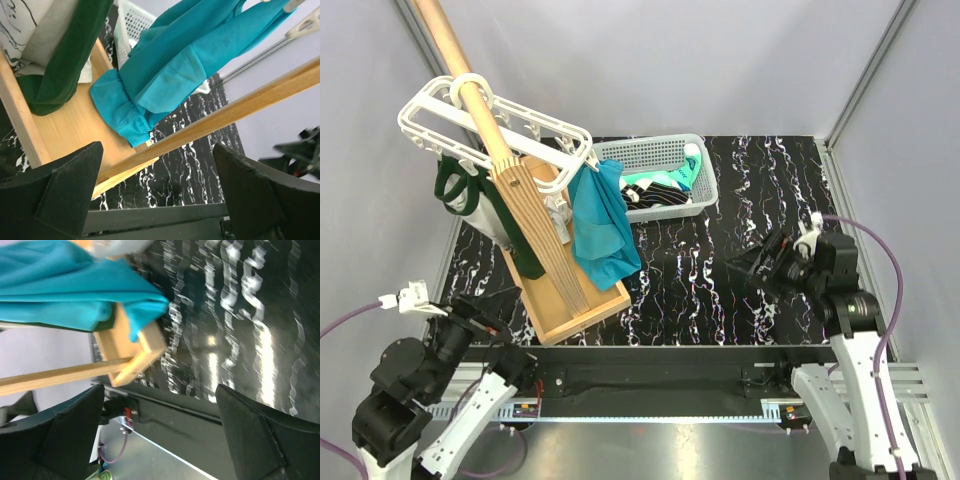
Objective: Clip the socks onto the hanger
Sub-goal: Adjust the hanger on the clothesline.
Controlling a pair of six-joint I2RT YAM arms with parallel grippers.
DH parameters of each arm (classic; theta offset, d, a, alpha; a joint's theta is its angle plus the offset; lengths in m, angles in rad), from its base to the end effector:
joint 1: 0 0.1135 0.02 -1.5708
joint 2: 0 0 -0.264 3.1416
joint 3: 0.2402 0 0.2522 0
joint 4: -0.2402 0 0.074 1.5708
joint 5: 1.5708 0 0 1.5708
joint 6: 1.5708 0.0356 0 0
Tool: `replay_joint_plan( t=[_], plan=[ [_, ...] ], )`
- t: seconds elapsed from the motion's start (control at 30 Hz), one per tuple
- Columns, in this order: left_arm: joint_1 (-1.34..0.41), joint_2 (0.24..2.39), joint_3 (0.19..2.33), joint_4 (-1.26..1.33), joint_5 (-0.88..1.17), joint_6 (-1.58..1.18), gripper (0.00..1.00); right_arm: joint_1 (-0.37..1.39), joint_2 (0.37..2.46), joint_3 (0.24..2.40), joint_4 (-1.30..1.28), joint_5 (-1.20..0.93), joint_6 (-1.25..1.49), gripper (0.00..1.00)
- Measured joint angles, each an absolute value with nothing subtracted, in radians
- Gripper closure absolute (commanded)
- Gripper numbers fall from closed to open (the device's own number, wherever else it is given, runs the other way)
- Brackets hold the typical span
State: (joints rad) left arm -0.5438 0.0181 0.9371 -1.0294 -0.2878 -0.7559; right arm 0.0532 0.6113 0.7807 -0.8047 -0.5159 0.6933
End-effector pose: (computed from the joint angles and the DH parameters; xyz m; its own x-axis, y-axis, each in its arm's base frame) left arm -0.0252 0.0271 0.3375 -0.2433 -0.6215 -0.7447 0.1207 0.7424 -0.6590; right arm 0.1185 0.0239 0.3032 -0.7387 0.5174 -0.4320 0.0382 0.6720 0.7396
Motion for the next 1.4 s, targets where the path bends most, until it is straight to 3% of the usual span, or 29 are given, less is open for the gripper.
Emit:
replay_joint_plan(
  t=[0.2, 0.43, 0.67, 0.77, 1.03, 1.13, 1.27, 1.4],
  plan=[
    [-0.549, 0.133, 0.987, -1.099, -0.317, -0.759, 0.01, 0.118, 0.808, 0.885, -0.569, -0.603, 0.715, 0.00],
    [-0.549, 0.159, 1.019, -1.170, -0.371, -0.777, 0.10, 0.507, 1.114, 1.133, -0.389, -0.572, 0.723, 0.00],
    [-0.550, 0.334, 1.133, -1.215, -0.382, -0.720, 0.16, 0.715, 1.268, 1.293, -0.271, -0.532, 0.699, 0.11],
    [-0.551, 0.403, 1.160, -1.229, -0.406, -0.710, 0.20, 0.751, 1.309, 1.351, -0.212, -0.536, 0.706, 0.19],
    [-0.551, 0.400, 1.246, -1.134, -0.434, -0.709, 0.24, 0.755, 1.421, 1.587, -0.052, -0.565, 0.833, 0.26],
    [-0.551, 0.392, 1.246, -1.060, -0.434, -0.712, 0.25, 0.755, 1.510, 1.743, -0.022, -0.588, 0.884, 0.35],
    [-0.551, 0.398, 1.250, -0.998, -0.434, -0.712, 0.26, 0.756, 1.621, 1.909, -0.048, -0.596, 0.929, 0.41],
    [-0.551, 0.425, 1.287, -0.970, -0.430, -0.711, 0.26, 0.756, 1.645, 1.925, -0.132, -0.567, 0.939, 0.41]
  ],
)
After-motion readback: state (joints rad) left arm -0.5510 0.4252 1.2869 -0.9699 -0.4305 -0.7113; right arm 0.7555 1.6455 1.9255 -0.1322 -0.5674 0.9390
